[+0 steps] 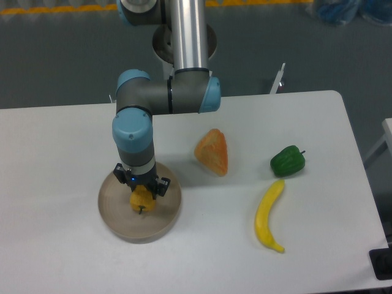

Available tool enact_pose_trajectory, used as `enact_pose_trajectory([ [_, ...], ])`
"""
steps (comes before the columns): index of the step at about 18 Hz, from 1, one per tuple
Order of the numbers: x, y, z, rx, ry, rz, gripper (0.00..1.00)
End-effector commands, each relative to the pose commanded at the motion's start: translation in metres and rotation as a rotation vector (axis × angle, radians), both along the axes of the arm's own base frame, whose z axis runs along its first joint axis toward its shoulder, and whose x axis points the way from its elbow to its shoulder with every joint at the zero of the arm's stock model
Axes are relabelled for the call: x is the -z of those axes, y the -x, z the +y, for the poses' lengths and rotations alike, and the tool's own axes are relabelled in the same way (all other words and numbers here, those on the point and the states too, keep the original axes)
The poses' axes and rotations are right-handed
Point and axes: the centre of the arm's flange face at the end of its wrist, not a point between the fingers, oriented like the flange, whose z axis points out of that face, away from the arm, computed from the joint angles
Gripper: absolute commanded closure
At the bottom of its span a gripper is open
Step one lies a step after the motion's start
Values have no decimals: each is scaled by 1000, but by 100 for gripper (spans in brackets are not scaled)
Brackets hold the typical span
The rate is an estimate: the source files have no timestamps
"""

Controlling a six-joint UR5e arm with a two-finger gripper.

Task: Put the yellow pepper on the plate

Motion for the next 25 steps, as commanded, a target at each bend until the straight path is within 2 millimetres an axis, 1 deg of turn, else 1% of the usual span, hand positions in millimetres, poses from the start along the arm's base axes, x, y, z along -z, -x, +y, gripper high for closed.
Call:
enact_pose_trajectory([
  [1, 1, 0, 0, -2, 1, 0, 0],
  [4, -9, 1, 0, 0, -19, 2, 0],
  [5, -18, 0, -1, 3, -34, 5, 0],
  [6, -23, 3, -2, 5, -41, 8, 0],
  [8, -42, 8, -3, 13, -70, 32, 0],
  [9, -49, 21, -1, 6, -77, 59, 0],
  [10, -60, 39, -7, -6, -83, 101, 0],
  [12, -69, 76, -20, 10, -78, 131, 0],
  [14, -86, 110, -35, 25, -90, 151, 0],
  [16, -91, 138, -44, 37, -95, 166, 0],
  [18, -100, 173, -53, 39, -101, 185, 0],
  [20, -103, 193, -59, 77, -99, 199, 0],
  [22, -107, 213, -69, 149, -91, 215, 0],
  [23, -110, 217, -72, 190, -89, 221, 0],
  [25, -119, 218, -71, 195, -100, 237, 0],
])
